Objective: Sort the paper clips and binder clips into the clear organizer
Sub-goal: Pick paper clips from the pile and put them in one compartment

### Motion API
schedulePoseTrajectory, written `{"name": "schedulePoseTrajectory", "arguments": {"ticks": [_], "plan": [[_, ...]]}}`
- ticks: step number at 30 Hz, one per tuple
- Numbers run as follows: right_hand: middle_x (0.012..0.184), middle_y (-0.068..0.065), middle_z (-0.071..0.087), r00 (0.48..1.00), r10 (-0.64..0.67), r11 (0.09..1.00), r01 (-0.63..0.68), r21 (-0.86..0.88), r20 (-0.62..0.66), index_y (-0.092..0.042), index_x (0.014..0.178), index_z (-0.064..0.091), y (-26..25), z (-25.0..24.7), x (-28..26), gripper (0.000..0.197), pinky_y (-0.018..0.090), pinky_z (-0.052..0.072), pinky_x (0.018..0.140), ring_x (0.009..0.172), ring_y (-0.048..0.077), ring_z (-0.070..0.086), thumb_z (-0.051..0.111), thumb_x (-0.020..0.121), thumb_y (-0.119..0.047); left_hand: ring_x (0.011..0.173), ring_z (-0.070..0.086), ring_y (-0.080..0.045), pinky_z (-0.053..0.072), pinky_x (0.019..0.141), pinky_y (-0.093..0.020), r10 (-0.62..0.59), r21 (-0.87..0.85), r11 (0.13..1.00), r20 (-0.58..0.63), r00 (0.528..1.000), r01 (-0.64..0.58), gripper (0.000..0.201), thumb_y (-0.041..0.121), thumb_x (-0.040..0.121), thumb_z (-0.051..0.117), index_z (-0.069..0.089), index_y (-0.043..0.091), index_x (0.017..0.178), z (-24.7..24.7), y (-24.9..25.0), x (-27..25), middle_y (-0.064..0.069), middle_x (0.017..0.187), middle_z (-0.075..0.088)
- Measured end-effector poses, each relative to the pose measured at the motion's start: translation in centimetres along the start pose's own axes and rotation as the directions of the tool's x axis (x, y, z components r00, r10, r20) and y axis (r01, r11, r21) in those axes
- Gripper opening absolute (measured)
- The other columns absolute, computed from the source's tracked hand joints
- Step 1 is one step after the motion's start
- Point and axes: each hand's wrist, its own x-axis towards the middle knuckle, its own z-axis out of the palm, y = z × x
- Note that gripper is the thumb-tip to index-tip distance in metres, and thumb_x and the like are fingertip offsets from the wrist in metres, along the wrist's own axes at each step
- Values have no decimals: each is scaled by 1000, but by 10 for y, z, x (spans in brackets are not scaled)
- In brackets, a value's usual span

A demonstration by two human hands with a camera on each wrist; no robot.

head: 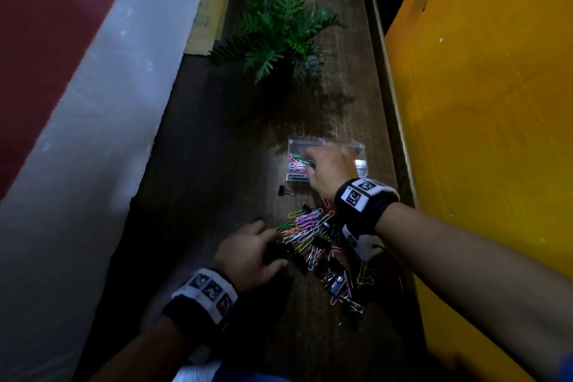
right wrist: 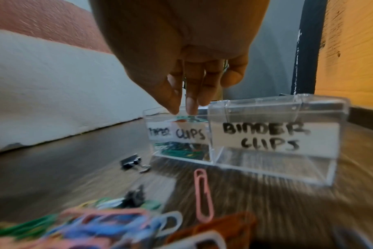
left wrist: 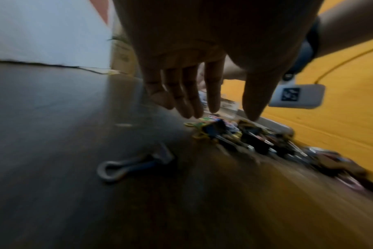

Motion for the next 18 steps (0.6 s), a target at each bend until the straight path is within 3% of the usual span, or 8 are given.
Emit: {"name": "schedulePoseTrajectory", "arguments": {"ticks": [4, 7, 13, 18], "plan": [[105, -4, 65, 997, -36, 997, 41, 73, -71, -22, 104, 63, 0, 5, -31, 18, 38, 34, 90, 99, 19, 51, 57, 89, -26, 105, 52, -20, 49, 79, -33, 19, 87, 996, 36, 999, -22, 45, 50, 82, 54, 43, 43, 125, 6, 18, 1, 4, 118, 45], [102, -6, 65, 995, -4, 988, 20, 155, -102, -21, 101, 65, 6, 12, -58, 16, 39, 36, 93, 96, 17, 52, 58, 87, -26, 103, 54, -21, 50, 79, -34, -6, 97, 995, 77, 997, -2, 41, 49, 83, 54, 45, 45, 124, 4, 21, 4, 4, 120, 42], [97, -10, 65, 993, 60, 975, -37, 221, -99, -26, 98, 65, 6, 30, -116, 13, 33, 32, 82, 92, 15, 53, 60, 87, -30, 92, 61, -27, 51, 78, -36, -91, 71, 994, 85, 992, 86, 34, 46, 83, 57, 52, 37, 116, 4, 26, 7, 1, 117, 43], [94, -13, 64, 994, 76, 961, -51, 272, -83, -27, 97, 65, -2, 47, -150, 13, 34, 37, 82, 91, 13, 54, 62, 84, -29, 90, 58, -22, 45, 73, -28, -173, -122, 977, 2, 985, 172, 27, 26, 78, 62, 59, 27, 105, 9, 15, -3, 3, 103, 47]]}}
